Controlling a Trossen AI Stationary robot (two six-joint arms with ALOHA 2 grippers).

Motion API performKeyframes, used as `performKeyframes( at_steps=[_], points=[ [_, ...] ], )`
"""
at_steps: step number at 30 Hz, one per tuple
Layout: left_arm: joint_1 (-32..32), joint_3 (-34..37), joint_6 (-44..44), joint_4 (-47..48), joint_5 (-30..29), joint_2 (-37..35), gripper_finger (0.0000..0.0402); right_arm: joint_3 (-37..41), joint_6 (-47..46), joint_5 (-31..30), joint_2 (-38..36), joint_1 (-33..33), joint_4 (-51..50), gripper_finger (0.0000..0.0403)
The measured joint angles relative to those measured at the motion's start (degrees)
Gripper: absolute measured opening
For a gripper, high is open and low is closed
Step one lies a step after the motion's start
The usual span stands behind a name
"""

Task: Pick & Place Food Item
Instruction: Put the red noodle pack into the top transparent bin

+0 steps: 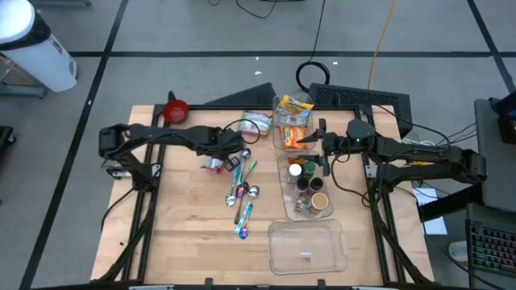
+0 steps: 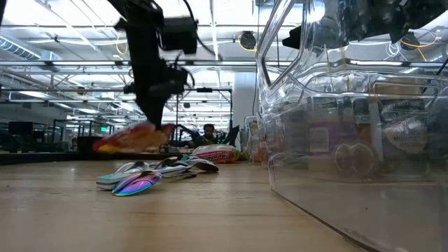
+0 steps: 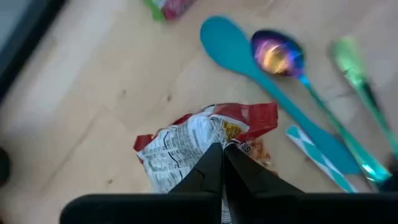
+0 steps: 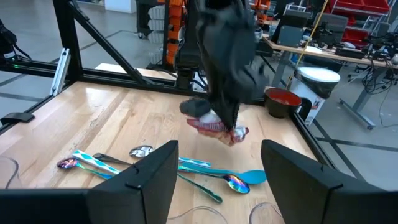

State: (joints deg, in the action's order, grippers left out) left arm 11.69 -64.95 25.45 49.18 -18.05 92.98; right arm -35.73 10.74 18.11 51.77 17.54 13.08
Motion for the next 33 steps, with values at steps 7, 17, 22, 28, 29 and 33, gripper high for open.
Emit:
performKeyframes(
  at_steps=[7,17,22,28,29,33],
  points=[
    [-6.45,-0.02,-1.18,-4.02,-8.49,-7.35,0.0005,0.00,0.00,0.00,0.00,-0.02,0.00,0.0221],
    [-14.72,-0.04,-18.10,-24.54,-2.23,-10.43,0.0005,0.00,-1.07,0.02,1.22,-0.02,1.70,0.0221],
    [-17.73,-0.06,-28.98,-35.55,6.70,-10.42,0.0005,-0.02,-1.09,1.64,4.19,-0.52,4.48,0.0221],
    [-20.79,-0.07,-36.57,-42.54,17.49,-10.75,0.0007,-0.02,-0.79,4.68,9.50,-4.09,12.01,0.0221],
    [-21.16,-0.07,-37.53,-43.98,18.88,-10.80,0.0005,-0.02,-0.69,4.68,10.61,-4.96,13.33,0.0221],
    [-22.54,-0.09,-38.89,-46.35,21.07,-11.23,0.0008,-0.02,0.55,4.72,15.20,-8.36,19.96,0.0221]
  ],
)
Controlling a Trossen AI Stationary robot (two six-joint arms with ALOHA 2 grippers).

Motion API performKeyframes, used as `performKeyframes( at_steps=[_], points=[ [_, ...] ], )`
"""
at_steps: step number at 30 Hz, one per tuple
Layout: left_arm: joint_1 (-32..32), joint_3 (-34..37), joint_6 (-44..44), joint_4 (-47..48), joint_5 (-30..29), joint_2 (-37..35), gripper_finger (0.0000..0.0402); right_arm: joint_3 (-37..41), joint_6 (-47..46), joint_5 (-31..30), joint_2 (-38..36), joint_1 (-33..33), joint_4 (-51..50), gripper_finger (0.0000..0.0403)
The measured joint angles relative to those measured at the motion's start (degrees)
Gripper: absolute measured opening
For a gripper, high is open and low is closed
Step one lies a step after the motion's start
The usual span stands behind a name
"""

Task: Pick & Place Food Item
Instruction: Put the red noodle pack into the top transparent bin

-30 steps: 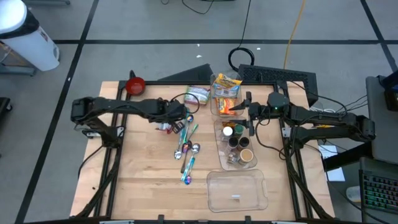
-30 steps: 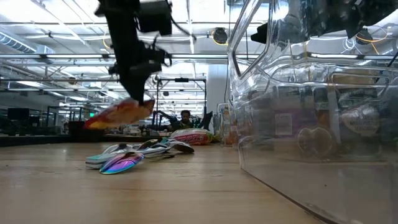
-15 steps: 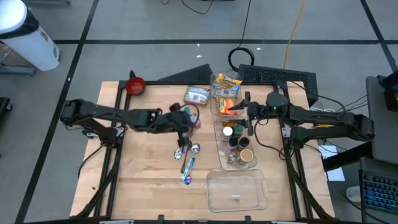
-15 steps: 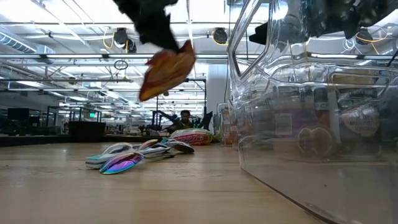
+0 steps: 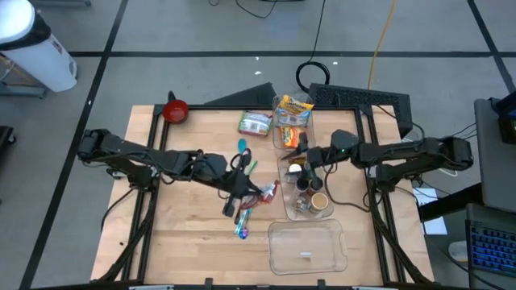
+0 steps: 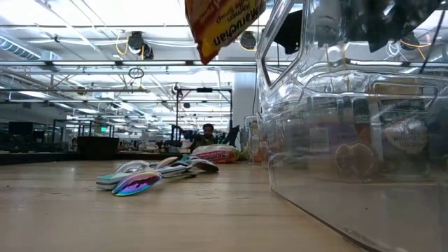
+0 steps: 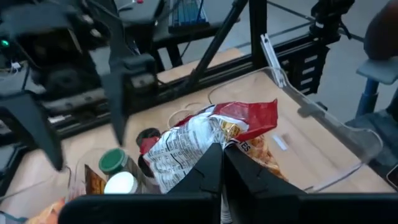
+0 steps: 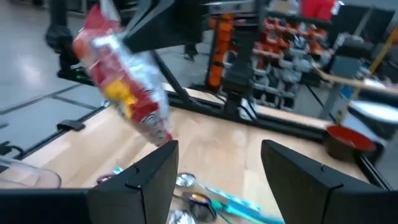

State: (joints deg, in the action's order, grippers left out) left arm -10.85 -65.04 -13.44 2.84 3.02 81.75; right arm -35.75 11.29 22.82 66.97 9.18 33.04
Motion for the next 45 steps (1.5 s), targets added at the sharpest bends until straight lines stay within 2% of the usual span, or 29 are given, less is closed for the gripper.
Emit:
performKeyframes(
  at_steps=[4,14,19,24,28,33,39,45],
  points=[
    [-0.53,0.00,-0.10,0.02,-0.08,-0.12,0.0004,-0.61,0.35,0.03,3.44,-2.97,4.92,0.0221],
    [-0.31,0.00,0.43,0.44,-1.43,-0.11,0.0006,-7.01,0.30,0.06,11.15,-7.60,3.65,0.0221],
    [-0.27,0.00,0.42,1.02,-1.59,-0.11,0.0004,-7.48,-0.09,5.03,11.96,-7.77,3.32,0.0208],
    [-0.27,0.00,0.51,1.19,-2.77,-0.11,0.0009,-7.48,-0.07,5.97,11.90,-7.79,3.45,0.0163],
    [-0.14,0.00,0.56,1.26,-3.14,-0.11,0.0005,-7.48,1.35,5.99,11.90,-7.79,2.80,0.0103],
    [-0.09,0.00,0.70,0.44,-3.36,-0.11,0.0022,-7.48,4.49,6.02,11.85,-7.66,1.84,0.0018],
    [-0.09,0.00,0.93,0.31,-4.19,-0.11,0.0025,-7.49,6.08,5.72,9.60,-7.22,-1.37,0.0006],
    [-0.21,0.05,4.09,7.47,-12.12,-6.88,0.0025,-7.48,5.41,0.29,1.51,-4.49,-14.08,0.0003]
  ],
)
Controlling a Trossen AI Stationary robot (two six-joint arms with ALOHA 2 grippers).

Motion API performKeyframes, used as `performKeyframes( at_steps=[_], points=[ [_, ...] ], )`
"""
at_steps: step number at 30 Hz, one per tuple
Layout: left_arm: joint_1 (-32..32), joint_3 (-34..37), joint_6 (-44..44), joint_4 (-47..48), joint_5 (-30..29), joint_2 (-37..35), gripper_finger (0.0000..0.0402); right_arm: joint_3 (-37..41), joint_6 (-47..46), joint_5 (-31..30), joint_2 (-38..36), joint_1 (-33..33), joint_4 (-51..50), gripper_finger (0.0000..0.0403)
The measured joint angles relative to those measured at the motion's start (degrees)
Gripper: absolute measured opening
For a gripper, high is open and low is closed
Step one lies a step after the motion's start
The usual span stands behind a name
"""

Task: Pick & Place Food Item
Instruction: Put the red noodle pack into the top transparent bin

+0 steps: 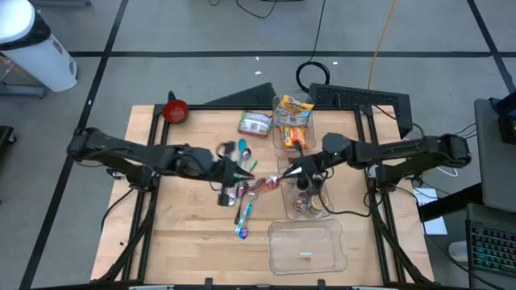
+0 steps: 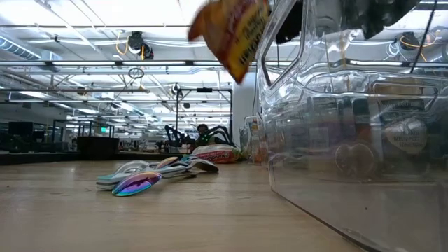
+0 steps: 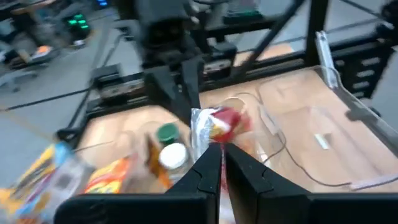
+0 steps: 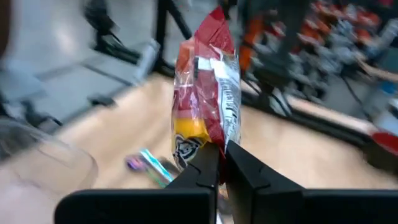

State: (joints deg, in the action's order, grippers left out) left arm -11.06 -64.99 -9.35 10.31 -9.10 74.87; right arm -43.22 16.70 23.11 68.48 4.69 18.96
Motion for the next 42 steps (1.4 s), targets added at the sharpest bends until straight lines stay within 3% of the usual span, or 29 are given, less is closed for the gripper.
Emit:
performKeyframes(
  at_steps=[7,17,25,28,42],
  points=[
    [0.12,-0.05,8.00,4.72,-3.47,-5.07,0.0026,0.00,5.80,-11.13,-8.47,5.84,-9.84,0.0001],
    [1.93,-0.01,8.00,4.96,-4.65,-1.49,0.0026,-5.87,8.42,-11.07,-8.65,22.41,-25.78,0.0001],
    [3.52,-0.01,8.70,4.79,-4.46,-1.31,0.0026,-4.50,17.67,-9.39,-3.92,31.35,-28.65,0.0000],
    [3.48,-0.01,8.84,4.90,-4.42,-1.29,0.0026,-2.88,17.15,-6.34,-2.26,32.83,-28.21,0.0000],
    [3.46,-0.01,9.50,4.94,-4.27,-1.29,0.0026,3.69,13.98,-6.39,-1.65,32.15,-28.28,0.0019]
  ],
)
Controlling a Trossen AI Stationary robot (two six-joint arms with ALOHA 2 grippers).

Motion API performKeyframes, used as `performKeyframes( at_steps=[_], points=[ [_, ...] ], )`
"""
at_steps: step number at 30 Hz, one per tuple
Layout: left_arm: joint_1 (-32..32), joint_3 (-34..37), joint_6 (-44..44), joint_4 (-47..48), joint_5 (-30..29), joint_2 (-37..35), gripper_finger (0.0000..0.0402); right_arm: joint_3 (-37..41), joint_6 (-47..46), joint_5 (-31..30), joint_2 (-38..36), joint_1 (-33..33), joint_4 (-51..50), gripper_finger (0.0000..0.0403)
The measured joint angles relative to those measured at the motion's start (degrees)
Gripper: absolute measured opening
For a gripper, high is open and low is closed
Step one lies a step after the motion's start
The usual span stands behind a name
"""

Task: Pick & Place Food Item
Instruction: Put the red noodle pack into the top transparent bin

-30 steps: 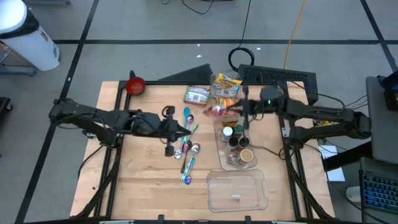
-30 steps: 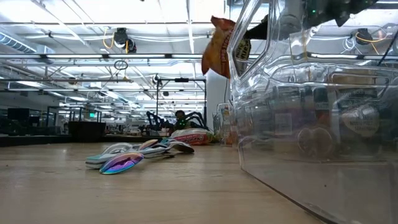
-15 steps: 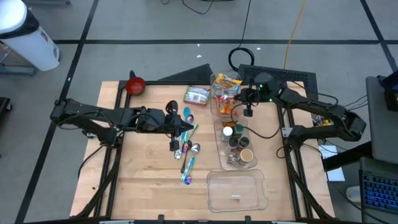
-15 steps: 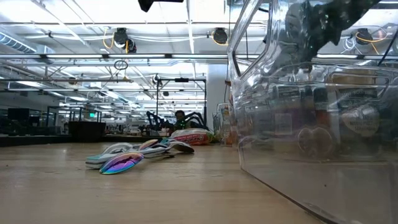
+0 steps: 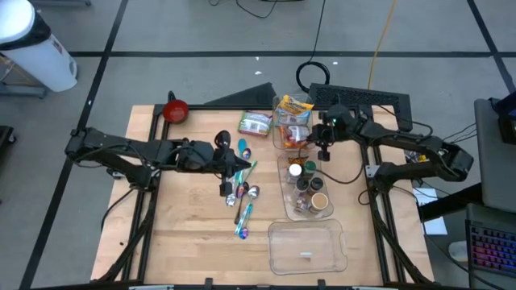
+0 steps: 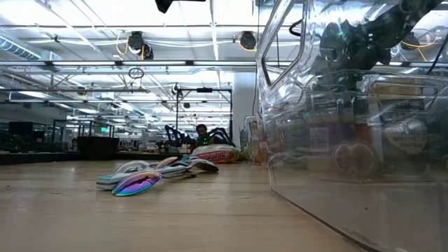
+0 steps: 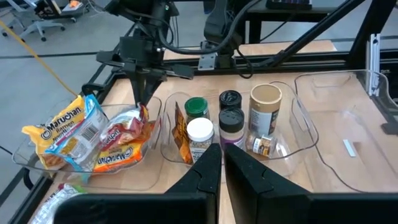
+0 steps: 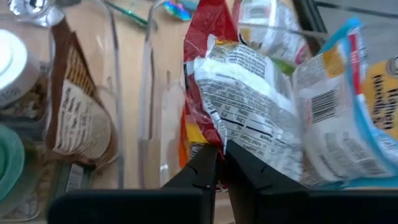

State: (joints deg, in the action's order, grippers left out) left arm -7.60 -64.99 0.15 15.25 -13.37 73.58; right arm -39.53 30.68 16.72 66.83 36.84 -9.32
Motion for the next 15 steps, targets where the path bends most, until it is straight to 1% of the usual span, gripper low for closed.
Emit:
performKeyframes(
  at_steps=[8,12,15],
  points=[
    [0.00,0.00,0.03,-0.02,-0.02,0.02,0.0026,0.70,0.00,-0.17,-1.20,-1.28,0.23,0.0075],
    [0.00,0.00,0.15,-0.01,-0.02,0.02,0.0026,0.70,-0.49,-0.19,-4.05,-2.38,0.68,0.0108],
    [0.00,0.00,0.18,0.00,-0.02,0.02,0.0026,0.70,-3.10,-0.18,-6.92,-3.30,1.17,0.0130]
  ],
)
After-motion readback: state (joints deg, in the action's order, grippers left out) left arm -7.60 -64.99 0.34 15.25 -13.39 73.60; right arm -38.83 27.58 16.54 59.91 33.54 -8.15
